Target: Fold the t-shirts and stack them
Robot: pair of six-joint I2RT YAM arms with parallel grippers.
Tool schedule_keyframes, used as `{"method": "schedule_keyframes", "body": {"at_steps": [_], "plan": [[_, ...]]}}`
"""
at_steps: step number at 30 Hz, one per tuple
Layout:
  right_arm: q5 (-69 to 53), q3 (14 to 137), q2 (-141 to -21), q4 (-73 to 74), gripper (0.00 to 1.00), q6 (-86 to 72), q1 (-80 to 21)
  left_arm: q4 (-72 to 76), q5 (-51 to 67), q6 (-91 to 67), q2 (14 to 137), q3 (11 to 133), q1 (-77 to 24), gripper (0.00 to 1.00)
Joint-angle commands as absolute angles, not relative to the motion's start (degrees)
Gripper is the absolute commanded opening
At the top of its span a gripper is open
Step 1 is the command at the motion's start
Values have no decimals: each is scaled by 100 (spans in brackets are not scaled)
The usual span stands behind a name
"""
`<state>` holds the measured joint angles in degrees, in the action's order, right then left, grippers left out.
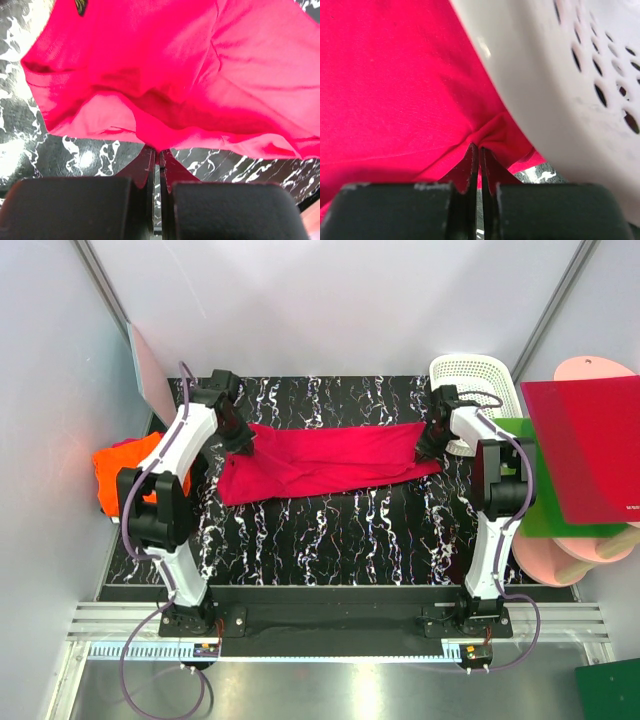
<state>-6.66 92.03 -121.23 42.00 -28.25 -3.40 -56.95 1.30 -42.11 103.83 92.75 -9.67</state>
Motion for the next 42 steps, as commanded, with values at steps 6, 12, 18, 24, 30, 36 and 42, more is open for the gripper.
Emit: {"method": "schedule_keyframes", "body": {"at_steps": [6,12,18,24,30,36,42], "plan": [[-712,9439,-12419,4412,38,-2628,-316,-5660,-220,-4079,10967,10396,-809,0],[-668,9396,-12182,4421,94,-2549,-316,-5713,-71,-3850,11652,11257,-765,0],[-896,9396,-11822,4412,100,-2496,-316,-5783,272,-3876,12391,11838,-677,36],[-1432,9255,-11356,4185,100,-2426,-325,-5854,518,-3947,12569,11997,-606,99],[-1933,8895,-10987,3780,97,-2531,-334,-5546,1344,-3508,12059,11550,-773,80],[-2206,8921,-11004,3656,0,-2584,-325,-5721,1942,-3147,12190,10864,-1186,0],[-2224,9061,-11083,3656,0,-2628,-325,-5810,1995,-2953,12349,10187,-1476,0]]}}
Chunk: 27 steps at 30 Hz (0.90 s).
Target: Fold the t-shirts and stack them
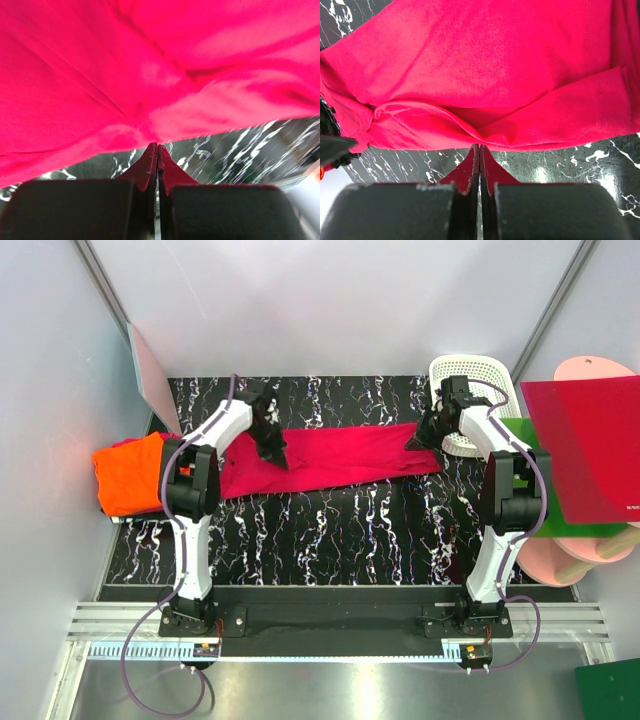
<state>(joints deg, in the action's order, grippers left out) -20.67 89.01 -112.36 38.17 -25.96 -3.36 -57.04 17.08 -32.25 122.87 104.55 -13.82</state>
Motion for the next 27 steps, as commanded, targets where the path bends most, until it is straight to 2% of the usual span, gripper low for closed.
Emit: {"method": "schedule_keyframes", "body": {"at_steps": [1,9,19,27], "plan": [[-2224,9070,-11092,3648,0,-2654,-325,-5818,1978,-2944,12366,10100,-1485,0],[-2224,9035,-11118,3621,0,-2751,-325,-5862,1661,-2944,12726,10309,-1485,0],[-2197,8904,-11074,3612,1,-2769,-325,-5783,1450,-3322,13324,11635,-1398,0],[-2180,8824,-11092,3612,1,-2786,-325,-5625,1450,-3489,13447,12093,-1196,0]]}}
